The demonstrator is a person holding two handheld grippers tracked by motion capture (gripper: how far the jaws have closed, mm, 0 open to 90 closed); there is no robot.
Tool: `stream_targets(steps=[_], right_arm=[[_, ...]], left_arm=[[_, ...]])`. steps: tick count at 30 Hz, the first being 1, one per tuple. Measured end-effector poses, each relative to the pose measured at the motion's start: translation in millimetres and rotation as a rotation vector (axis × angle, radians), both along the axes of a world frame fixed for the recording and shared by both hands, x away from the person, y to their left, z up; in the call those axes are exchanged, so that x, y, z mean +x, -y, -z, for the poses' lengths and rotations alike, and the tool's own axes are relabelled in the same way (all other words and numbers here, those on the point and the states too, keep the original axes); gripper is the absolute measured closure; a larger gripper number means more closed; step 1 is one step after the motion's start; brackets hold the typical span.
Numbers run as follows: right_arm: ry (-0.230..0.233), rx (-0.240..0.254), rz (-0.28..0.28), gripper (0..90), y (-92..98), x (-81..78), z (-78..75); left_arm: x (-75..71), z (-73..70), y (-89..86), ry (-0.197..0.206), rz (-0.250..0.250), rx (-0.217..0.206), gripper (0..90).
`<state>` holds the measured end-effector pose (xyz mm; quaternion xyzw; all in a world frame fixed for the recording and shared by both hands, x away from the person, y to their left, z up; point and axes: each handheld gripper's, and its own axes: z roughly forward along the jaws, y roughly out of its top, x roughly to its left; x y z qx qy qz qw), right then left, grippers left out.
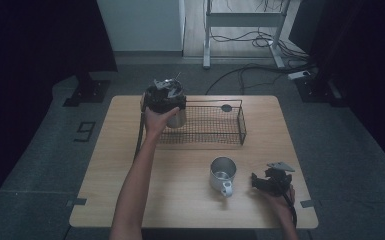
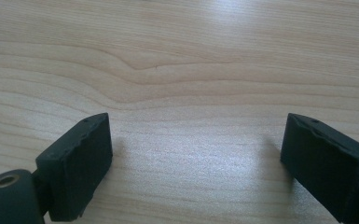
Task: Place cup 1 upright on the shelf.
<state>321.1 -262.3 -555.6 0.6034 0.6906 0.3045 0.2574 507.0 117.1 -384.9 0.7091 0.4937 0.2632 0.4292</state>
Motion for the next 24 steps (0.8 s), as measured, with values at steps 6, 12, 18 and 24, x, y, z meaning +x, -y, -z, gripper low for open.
stream_targets(steps=[6, 12, 18, 24], right_arm=[[0.0, 0.0, 0.0, 8.6, 0.0, 0.0, 0.0], [0.0, 0.0, 0.0, 8.6, 0.0, 0.0, 0.0], [0.0, 0.0, 0.0, 8.6, 0.0, 0.0, 0.0], [0.0, 0.0, 0.0, 8.6, 0.0, 0.0, 0.0]], left_arm=[[5.7, 2.8, 4.6, -0.004, -0.004, -0.003, 3.8], [7.9, 5.3, 5.4, -0.009, -0.011, 0.002, 3.8], [10.3, 10.3, 4.6, -0.009, -0.021, 0.008, 3.8], [13.1, 20.5, 5.1, -0.027, -0.026, 0.017, 3.7]])
